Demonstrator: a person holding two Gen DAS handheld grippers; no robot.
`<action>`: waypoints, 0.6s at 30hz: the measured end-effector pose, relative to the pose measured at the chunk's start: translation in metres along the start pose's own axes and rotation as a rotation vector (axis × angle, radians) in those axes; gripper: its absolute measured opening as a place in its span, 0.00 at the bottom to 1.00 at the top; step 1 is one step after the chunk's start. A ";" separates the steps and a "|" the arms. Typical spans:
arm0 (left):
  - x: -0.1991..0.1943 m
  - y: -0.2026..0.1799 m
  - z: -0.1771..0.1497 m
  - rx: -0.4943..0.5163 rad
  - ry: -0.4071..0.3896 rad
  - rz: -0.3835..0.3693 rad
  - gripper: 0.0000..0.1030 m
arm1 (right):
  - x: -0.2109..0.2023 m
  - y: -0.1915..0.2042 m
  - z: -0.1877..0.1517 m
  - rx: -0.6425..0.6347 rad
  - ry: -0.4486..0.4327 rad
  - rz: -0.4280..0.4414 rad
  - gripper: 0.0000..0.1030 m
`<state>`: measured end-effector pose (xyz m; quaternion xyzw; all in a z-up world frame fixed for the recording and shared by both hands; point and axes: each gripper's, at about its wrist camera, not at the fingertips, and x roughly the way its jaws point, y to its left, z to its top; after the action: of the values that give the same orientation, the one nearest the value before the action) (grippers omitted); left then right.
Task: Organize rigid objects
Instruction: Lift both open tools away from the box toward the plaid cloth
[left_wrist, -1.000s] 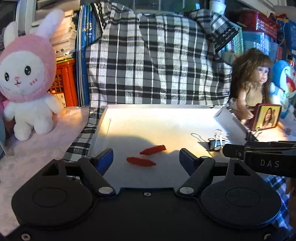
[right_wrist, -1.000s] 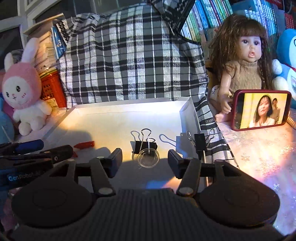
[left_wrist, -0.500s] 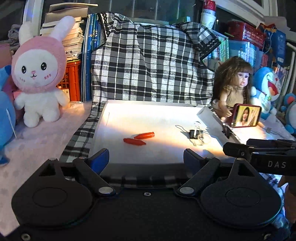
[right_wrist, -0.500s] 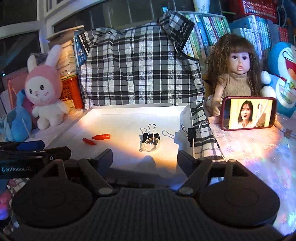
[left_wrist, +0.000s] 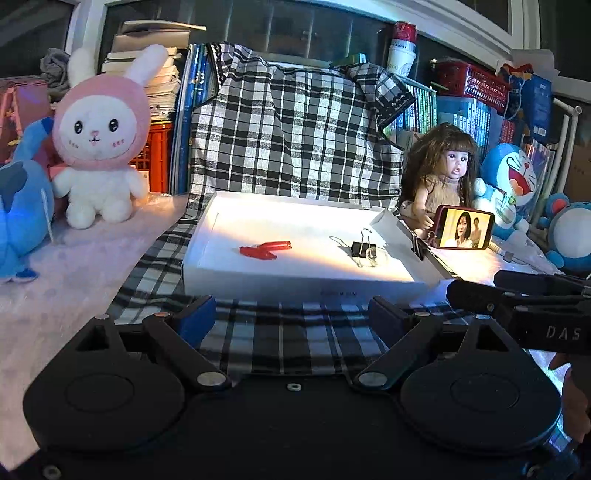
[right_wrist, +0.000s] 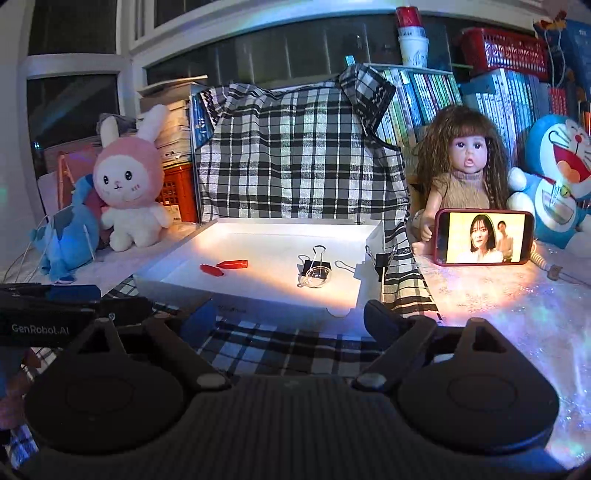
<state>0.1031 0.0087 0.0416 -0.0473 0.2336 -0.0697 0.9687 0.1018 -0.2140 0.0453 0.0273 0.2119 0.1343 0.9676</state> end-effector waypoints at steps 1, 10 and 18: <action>-0.005 0.000 -0.005 -0.005 -0.009 0.002 0.86 | -0.003 0.000 -0.002 -0.002 -0.004 0.001 0.91; -0.033 0.006 -0.039 -0.051 -0.002 0.003 0.87 | -0.027 0.007 -0.027 -0.038 -0.028 -0.010 0.96; -0.045 0.011 -0.062 -0.025 -0.007 0.016 0.87 | -0.042 0.014 -0.050 -0.077 -0.017 -0.023 0.97</action>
<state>0.0360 0.0227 0.0053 -0.0576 0.2317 -0.0590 0.9693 0.0413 -0.2126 0.0186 -0.0112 0.1986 0.1310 0.9712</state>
